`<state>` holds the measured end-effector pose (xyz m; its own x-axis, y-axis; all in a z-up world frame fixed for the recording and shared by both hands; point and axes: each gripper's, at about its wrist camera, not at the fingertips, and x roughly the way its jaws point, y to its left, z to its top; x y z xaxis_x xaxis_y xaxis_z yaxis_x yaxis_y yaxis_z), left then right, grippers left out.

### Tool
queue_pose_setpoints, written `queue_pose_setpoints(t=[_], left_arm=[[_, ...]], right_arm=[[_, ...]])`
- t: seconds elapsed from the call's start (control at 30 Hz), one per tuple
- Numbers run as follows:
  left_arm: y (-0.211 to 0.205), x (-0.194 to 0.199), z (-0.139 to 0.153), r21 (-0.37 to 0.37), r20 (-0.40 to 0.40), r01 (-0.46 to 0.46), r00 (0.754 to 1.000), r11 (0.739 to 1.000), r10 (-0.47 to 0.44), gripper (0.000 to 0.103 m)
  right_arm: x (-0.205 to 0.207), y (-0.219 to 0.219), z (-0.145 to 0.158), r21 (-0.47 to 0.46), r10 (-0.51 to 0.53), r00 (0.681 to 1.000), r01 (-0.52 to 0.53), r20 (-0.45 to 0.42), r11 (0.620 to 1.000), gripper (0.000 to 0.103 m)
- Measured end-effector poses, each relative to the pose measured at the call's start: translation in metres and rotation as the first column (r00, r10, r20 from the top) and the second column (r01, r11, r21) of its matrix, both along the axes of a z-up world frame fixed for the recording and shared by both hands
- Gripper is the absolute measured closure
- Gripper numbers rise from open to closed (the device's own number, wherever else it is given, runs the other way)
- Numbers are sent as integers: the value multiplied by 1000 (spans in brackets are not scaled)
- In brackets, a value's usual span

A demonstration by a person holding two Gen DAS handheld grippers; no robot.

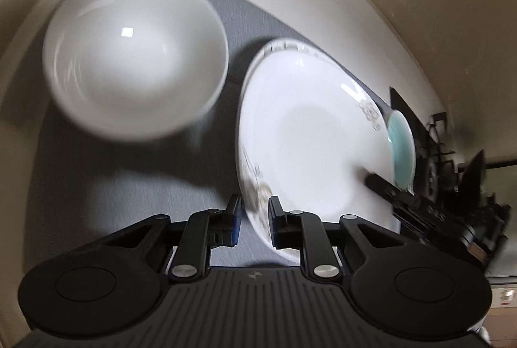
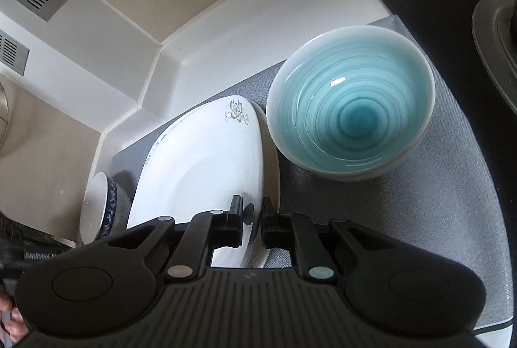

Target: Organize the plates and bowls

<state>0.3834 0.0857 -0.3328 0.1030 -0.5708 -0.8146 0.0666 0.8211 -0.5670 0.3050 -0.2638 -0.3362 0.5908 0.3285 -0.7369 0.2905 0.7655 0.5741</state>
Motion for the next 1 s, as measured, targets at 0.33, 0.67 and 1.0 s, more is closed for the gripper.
queue_pose_setpoints(t=[0.33,0.67,1.0], left_arm=[[1,-9,-9,-58,-35,-43,999,997,41,89],[4,-9,-11,-51,-64,-57,997,997,53,90],[3,-10,-7,-34,-28,-34,999,999,33,91]], right_arm=[[2,-11,4,91,90,995,-87,-30,992,77],[14,2,29,-49,136,987,-140,-81,989,57],[-7,17,35,-165,91,991,-107,-101,981,86]])
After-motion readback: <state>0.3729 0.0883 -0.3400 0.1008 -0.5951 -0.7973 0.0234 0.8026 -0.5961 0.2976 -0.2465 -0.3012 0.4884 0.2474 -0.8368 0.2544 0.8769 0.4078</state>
